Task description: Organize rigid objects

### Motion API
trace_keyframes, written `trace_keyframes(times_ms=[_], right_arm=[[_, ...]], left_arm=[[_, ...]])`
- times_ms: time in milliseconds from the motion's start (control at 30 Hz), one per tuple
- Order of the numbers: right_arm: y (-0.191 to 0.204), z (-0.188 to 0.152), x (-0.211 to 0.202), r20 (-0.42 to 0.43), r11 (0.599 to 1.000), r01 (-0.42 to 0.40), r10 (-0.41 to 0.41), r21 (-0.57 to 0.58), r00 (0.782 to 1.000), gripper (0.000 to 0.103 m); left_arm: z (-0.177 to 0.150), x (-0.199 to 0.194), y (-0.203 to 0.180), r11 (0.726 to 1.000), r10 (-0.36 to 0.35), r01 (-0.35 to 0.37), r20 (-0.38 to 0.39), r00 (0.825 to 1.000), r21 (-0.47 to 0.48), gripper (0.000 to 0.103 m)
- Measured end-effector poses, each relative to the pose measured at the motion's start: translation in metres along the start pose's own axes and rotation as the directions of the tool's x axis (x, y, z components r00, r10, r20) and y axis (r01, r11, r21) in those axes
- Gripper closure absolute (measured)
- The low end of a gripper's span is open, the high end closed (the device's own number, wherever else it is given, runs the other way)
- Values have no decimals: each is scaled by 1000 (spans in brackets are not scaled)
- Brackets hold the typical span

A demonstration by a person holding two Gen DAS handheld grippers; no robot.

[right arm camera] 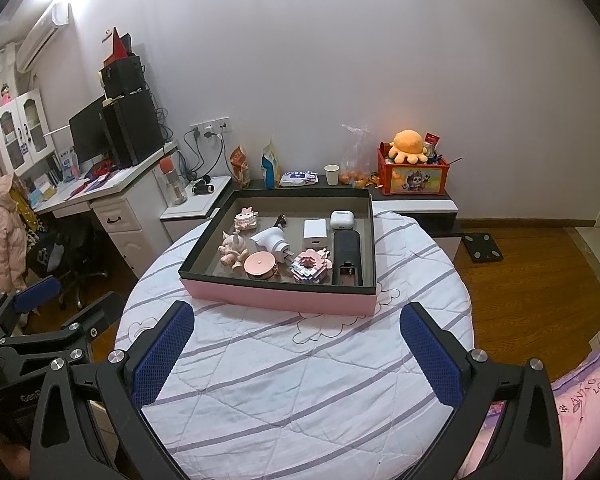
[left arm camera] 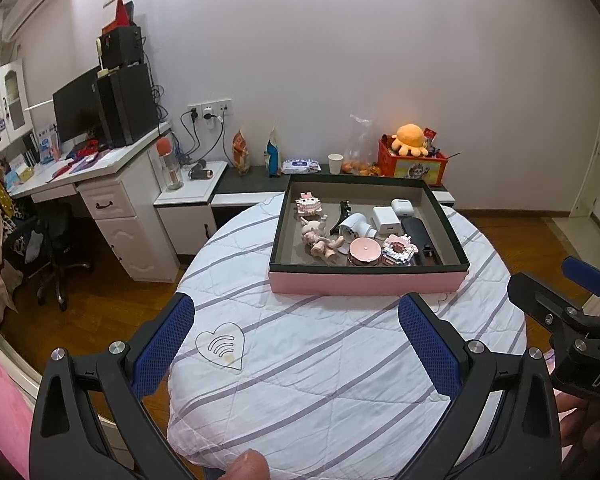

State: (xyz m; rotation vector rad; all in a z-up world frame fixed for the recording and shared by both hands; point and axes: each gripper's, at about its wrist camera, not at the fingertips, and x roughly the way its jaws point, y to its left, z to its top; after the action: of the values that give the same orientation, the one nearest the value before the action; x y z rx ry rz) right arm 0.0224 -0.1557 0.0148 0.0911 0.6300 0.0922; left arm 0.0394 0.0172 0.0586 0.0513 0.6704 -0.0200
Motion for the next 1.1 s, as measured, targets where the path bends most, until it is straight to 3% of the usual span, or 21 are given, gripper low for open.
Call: trace_keyframes(times_ms=[1100], right_arm=[[-2,1,0,1,1000,-2,2,1,1000,0]], left_arm=[[6,1,-2,1000,-9,9,-6,1000,0,0]])
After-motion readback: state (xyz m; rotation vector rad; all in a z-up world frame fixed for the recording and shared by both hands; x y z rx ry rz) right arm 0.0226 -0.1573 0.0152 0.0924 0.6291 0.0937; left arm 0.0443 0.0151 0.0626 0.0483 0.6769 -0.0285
